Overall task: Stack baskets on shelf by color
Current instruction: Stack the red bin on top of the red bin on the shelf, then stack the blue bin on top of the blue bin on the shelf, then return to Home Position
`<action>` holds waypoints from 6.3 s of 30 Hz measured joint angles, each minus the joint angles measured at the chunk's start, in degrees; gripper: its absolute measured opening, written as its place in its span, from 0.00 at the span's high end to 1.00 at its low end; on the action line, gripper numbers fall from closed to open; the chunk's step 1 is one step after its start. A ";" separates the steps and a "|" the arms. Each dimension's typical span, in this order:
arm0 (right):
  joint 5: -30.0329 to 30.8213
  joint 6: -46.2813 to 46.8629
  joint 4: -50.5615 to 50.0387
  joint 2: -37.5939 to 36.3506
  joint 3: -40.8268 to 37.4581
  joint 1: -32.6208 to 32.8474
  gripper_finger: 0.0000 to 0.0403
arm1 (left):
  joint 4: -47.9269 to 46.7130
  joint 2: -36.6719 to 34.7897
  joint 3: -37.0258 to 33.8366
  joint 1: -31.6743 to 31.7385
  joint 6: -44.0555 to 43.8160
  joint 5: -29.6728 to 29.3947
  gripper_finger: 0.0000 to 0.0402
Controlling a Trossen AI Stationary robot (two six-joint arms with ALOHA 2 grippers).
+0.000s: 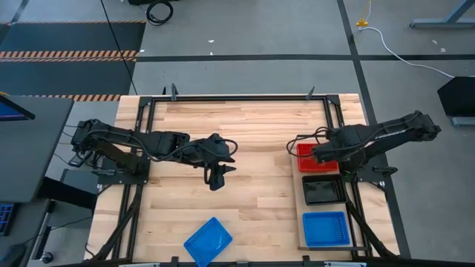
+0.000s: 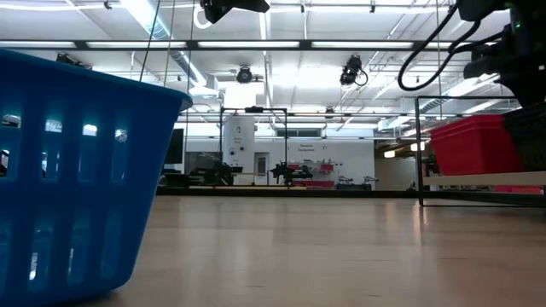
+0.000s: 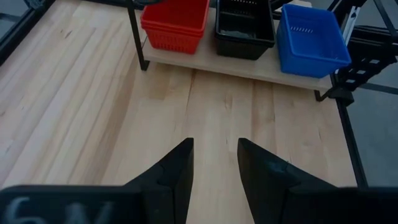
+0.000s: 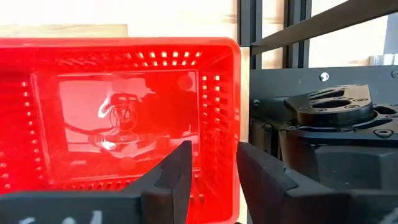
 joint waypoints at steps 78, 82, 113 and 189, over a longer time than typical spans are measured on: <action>-12.40 -37.30 59.83 75.76 58.42 13.79 0.65 | -38.82 -14.29 8.22 -37.57 -69.09 -27.40 0.68; -12.39 -35.81 60.20 77.47 59.19 13.81 0.65 | -38.05 -14.27 8.22 -38.26 -67.35 -26.90 0.68; -8.22 -42.79 17.92 54.62 59.20 7.01 0.94 | -36.31 -8.36 8.15 -42.27 -70.47 -32.36 0.68; 10.58 15.86 11.04 31.13 36.63 42.61 0.56 | -9.81 -7.15 8.13 -32.46 -39.09 -39.37 0.68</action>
